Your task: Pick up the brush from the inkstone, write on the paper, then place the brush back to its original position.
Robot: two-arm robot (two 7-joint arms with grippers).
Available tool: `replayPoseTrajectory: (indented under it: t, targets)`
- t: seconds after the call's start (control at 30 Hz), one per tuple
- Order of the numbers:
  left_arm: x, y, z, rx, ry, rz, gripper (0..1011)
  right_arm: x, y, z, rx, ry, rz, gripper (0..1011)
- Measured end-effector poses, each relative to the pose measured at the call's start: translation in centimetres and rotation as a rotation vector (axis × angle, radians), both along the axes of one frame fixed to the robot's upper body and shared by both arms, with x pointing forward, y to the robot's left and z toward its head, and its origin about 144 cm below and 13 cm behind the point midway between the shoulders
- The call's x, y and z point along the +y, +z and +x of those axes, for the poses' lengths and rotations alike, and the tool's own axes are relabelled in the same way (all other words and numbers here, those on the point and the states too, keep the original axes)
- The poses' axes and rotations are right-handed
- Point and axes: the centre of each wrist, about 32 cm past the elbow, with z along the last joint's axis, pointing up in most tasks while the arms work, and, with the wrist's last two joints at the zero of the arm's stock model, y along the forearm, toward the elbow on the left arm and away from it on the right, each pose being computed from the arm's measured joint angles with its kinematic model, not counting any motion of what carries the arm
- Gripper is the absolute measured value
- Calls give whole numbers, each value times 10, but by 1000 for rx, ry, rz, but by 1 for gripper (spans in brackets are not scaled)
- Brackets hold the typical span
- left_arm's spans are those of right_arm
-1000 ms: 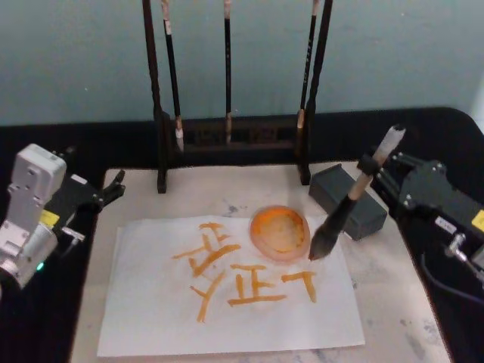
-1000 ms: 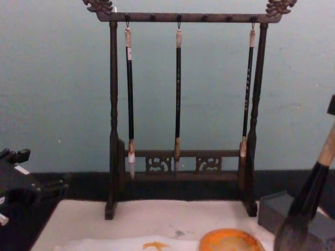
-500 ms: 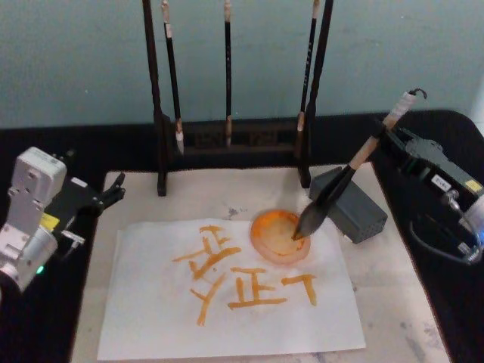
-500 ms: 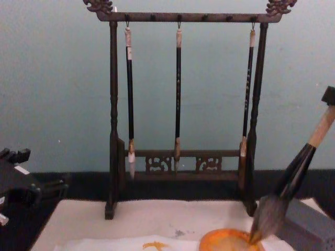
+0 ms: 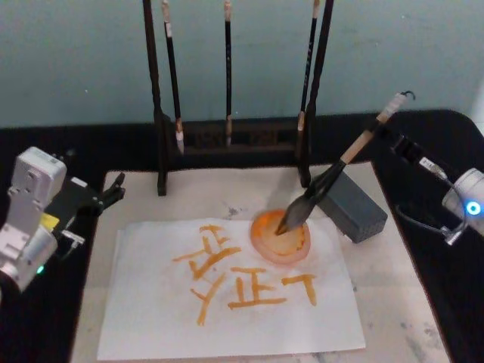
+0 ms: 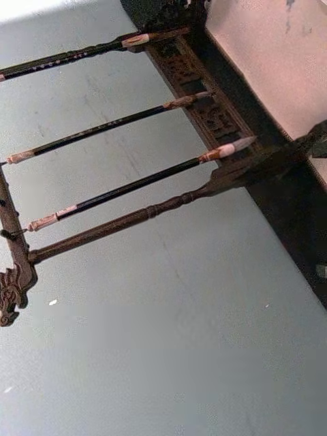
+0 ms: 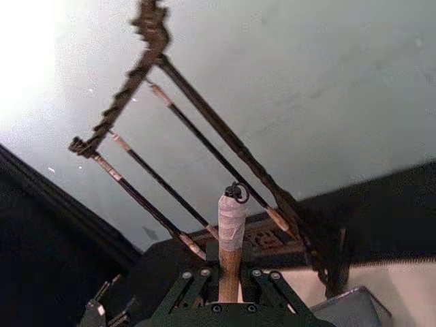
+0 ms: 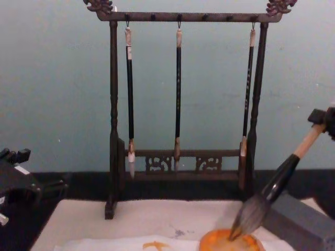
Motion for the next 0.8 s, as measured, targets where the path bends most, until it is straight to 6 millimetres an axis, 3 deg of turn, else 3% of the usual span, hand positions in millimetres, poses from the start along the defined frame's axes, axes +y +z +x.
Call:
replayPoseTrajectory:
  t: [0.8]
  targets:
    - [0, 0, 0, 0, 0, 0, 1010, 1, -25, 37, 245, -51, 153, 174]
